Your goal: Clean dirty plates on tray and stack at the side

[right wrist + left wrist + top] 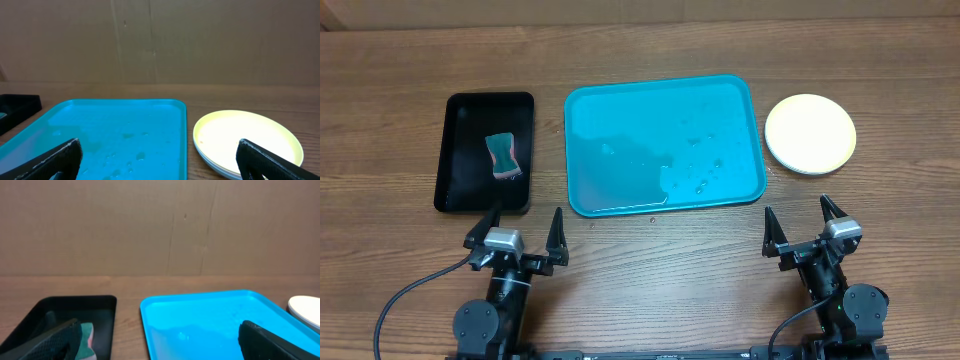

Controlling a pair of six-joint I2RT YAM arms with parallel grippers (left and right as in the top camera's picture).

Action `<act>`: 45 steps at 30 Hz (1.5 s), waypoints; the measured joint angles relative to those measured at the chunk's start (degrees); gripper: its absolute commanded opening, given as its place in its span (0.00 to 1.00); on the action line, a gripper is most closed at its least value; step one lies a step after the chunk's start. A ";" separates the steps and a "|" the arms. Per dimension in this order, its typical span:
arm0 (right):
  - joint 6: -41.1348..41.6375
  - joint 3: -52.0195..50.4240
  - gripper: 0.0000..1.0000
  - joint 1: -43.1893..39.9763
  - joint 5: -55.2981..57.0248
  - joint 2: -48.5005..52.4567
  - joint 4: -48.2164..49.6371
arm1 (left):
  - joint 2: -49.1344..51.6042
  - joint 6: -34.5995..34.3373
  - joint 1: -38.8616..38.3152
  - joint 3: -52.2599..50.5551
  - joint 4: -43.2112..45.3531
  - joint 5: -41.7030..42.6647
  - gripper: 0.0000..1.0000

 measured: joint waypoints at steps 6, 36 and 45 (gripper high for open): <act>-0.02 0.00 1.00 0.00 0.00 0.00 0.04 | -0.37 0.09 0.00 -4.50 2.05 -0.02 1.00; -0.02 0.00 1.00 0.00 0.00 0.00 0.02 | -0.42 0.07 0.00 -4.94 -2.19 -0.04 1.00; -0.02 0.00 1.00 0.00 0.00 0.00 0.02 | -0.42 0.07 0.00 -4.94 -2.19 -0.04 1.00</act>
